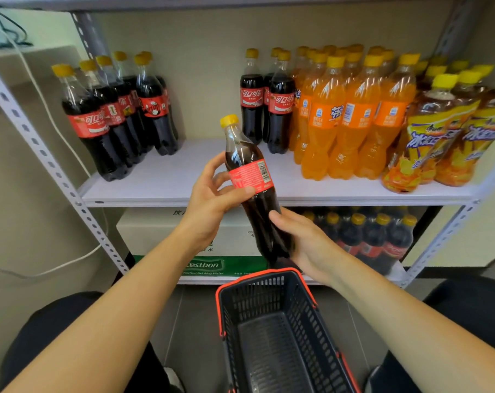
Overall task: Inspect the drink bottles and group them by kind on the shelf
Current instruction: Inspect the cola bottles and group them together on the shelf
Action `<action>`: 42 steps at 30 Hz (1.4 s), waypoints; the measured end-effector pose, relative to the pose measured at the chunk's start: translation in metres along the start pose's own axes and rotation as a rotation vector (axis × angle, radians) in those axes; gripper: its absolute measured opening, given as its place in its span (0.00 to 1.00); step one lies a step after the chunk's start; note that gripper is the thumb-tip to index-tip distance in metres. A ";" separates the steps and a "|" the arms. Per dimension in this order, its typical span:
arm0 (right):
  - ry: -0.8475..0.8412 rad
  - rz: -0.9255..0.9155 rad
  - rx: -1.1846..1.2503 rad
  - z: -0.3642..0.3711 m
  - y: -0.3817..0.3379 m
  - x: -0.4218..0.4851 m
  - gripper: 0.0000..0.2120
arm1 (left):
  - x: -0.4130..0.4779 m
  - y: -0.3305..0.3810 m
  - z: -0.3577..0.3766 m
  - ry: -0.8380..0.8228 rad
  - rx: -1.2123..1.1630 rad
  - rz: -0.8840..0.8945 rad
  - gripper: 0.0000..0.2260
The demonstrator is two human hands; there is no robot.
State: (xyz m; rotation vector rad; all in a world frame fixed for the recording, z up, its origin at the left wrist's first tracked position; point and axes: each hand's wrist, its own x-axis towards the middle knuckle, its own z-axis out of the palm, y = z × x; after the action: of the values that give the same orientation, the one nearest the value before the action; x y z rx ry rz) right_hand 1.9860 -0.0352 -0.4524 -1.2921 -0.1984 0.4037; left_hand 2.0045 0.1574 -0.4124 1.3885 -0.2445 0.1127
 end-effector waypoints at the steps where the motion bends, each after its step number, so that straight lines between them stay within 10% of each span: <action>1: 0.048 -0.027 -0.049 0.001 0.000 0.001 0.20 | -0.001 -0.001 0.002 0.010 0.027 0.006 0.34; 29: -0.074 0.033 0.067 -0.005 0.002 0.000 0.18 | -0.002 0.004 -0.002 -0.015 -0.076 -0.026 0.29; 36: 0.091 -0.343 -0.373 -0.007 0.001 0.001 0.31 | -0.014 -0.005 0.009 -0.115 0.150 0.065 0.37; 42: 0.118 -0.415 -0.466 -0.019 0.013 0.002 0.35 | -0.019 0.003 0.013 -0.168 0.244 0.126 0.23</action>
State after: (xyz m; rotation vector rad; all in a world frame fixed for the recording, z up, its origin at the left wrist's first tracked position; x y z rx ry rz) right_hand 1.9926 -0.0487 -0.4702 -1.6783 -0.4701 -0.0834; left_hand 1.9841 0.1460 -0.4114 1.6269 -0.4708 0.1337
